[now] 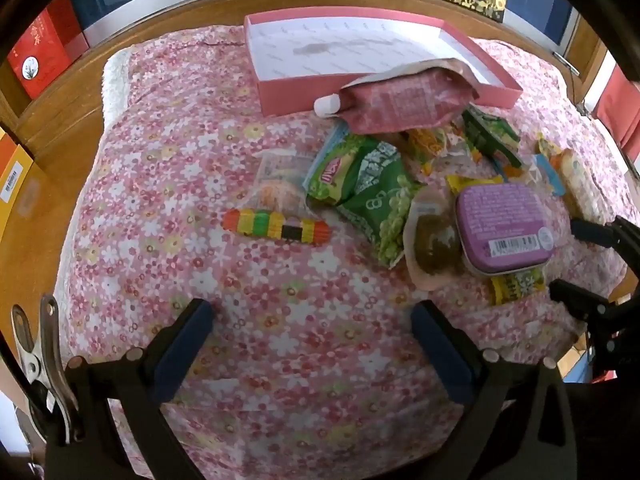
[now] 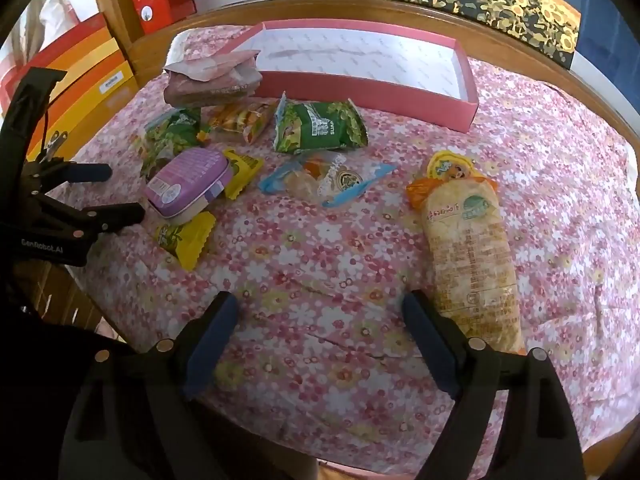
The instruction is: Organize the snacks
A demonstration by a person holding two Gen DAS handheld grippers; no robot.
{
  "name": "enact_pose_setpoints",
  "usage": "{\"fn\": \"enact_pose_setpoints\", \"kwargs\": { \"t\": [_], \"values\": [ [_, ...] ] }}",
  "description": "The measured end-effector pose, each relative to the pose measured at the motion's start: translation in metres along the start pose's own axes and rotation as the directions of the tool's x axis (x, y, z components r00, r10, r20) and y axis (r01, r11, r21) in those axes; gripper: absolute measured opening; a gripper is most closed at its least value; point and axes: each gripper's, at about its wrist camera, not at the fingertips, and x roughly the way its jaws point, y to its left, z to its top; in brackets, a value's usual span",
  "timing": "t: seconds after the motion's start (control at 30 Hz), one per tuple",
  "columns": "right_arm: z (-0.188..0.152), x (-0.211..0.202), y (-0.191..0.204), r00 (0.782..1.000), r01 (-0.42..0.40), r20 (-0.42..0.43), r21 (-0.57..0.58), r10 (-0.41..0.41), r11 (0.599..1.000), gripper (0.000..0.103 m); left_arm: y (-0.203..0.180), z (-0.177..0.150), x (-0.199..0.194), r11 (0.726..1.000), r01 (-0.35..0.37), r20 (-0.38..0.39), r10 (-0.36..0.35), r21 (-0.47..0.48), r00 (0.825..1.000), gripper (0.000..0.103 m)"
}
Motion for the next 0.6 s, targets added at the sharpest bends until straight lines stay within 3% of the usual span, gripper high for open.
{"fn": "enact_pose_setpoints", "kwargs": {
  "t": [0.6],
  "values": [
    [0.001, 0.007, 0.0, 1.0, 0.0, -0.001, 0.0, 0.0, 1.0, 0.089, 0.002, 0.012, 0.005, 1.0, 0.02, -0.021, -0.02, 0.009, 1.0, 0.103]
  ]
}}
